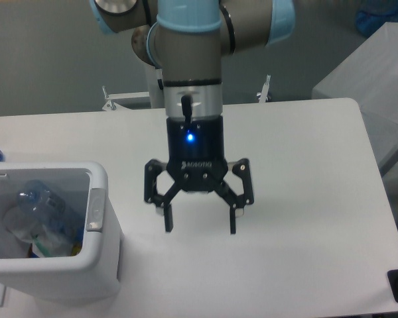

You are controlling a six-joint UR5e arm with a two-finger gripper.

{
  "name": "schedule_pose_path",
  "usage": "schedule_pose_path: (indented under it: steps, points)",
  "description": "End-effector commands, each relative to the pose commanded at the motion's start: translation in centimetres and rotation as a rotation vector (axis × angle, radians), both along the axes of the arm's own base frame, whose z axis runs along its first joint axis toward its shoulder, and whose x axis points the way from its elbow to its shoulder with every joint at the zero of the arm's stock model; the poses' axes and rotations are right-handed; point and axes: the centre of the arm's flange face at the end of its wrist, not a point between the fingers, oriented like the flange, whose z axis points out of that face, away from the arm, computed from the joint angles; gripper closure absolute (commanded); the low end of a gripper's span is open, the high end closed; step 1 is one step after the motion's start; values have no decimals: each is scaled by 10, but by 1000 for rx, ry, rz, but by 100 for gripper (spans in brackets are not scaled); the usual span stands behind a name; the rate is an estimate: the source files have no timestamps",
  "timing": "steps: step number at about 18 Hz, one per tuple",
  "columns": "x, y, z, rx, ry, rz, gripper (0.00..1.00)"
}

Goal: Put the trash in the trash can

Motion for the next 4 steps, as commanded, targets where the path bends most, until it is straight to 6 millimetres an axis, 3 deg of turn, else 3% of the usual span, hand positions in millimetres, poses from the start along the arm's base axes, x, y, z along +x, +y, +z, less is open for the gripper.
schedule_pose_path:
  steps: [4]
  points:
    - [5, -32, 13, 11, 11, 16, 0]
